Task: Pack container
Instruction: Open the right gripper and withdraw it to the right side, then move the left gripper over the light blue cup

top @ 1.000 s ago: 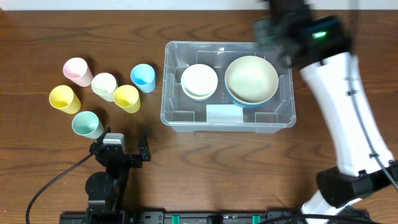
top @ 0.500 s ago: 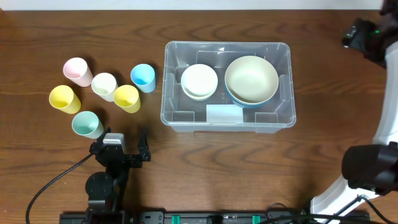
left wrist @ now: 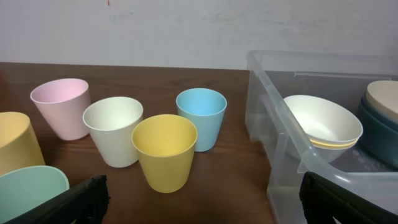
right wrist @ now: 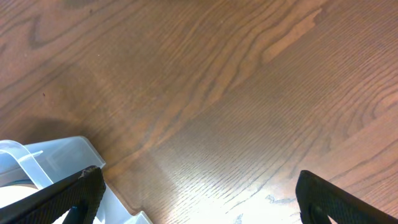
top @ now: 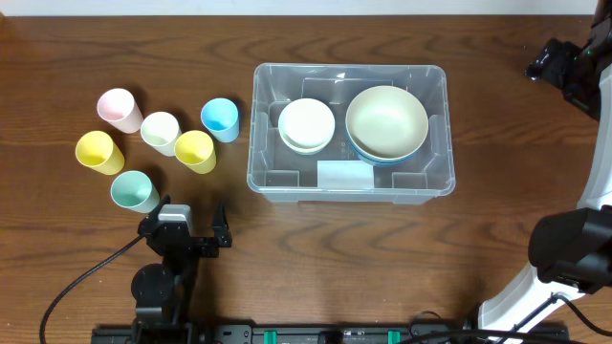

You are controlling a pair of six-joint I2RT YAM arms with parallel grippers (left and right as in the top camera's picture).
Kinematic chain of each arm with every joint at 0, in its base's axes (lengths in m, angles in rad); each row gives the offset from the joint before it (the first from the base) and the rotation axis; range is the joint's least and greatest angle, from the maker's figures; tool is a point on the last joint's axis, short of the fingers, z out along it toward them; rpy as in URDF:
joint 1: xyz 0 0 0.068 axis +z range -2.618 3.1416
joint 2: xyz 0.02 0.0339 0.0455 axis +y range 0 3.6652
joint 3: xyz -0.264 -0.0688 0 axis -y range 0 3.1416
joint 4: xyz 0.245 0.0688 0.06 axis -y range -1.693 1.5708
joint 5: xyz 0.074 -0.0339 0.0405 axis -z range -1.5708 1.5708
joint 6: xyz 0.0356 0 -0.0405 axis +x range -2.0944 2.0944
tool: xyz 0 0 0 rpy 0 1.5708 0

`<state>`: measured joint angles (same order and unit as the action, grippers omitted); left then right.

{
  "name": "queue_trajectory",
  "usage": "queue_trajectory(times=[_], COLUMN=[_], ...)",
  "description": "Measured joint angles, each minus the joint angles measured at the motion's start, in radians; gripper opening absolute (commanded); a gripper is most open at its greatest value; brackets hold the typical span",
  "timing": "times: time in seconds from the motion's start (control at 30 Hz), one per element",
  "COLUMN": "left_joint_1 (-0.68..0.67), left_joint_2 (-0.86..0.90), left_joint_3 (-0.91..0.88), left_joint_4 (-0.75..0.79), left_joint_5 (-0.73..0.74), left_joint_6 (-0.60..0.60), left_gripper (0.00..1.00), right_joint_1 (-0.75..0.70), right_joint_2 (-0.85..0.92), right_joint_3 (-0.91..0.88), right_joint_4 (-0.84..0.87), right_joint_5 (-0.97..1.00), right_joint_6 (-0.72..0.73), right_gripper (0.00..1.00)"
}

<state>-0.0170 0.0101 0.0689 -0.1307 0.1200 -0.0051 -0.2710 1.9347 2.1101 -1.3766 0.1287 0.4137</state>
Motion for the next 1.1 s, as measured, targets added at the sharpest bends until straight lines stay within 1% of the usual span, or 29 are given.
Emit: queue_trajectory(times=[0.1,0.27,0.37,0.47,0.57,0.73,0.9,1.03,1.1], left_joint_1=[0.000,0.000,0.000,0.000,0.000,0.004,0.020,0.021,0.022], left_joint_2=[0.000,0.000,0.002,0.033,0.121,0.394,0.827,1.103,1.205], left_joint_3=[0.000,-0.008,0.016,0.112,0.272,0.583,0.986,1.208,1.272], left_joint_4=[0.004,0.078,0.037,-0.034,-0.108,-0.298,-0.612,-0.770,-0.803], left_joint_5=[0.011,0.100,0.137,0.155,0.166,0.166,0.166,0.185,0.203], left_joint_6=[-0.034,-0.127,-0.156,-0.168,-0.169,-0.149,-0.106,-0.083,-0.074], left_gripper=[0.98,0.98,0.98,0.98,0.98,0.98,0.98,0.98,0.98], right_joint_1=[0.000,0.000,0.000,0.000,0.000,0.000,0.000,0.000,0.000], right_joint_2=[0.000,0.000,0.000,0.000,0.000,0.000,0.000,0.001,0.001], right_joint_3=[0.000,0.000,0.000,0.000,0.000,0.000,0.000,0.000,0.000], right_joint_4=[0.000,0.000,0.000,0.000,0.000,0.000,-0.002,-0.003,-0.003], right_joint_5=[-0.002,-0.002,-0.002,-0.002,-0.002,-0.002,-0.005,-0.005,-0.005], right_joint_6=[0.000,0.000,0.000,0.000,0.000,0.000,0.000,0.000,0.000], right_gripper=[0.99,0.99,0.99,0.99,0.99,0.99,0.99,0.99,0.99])
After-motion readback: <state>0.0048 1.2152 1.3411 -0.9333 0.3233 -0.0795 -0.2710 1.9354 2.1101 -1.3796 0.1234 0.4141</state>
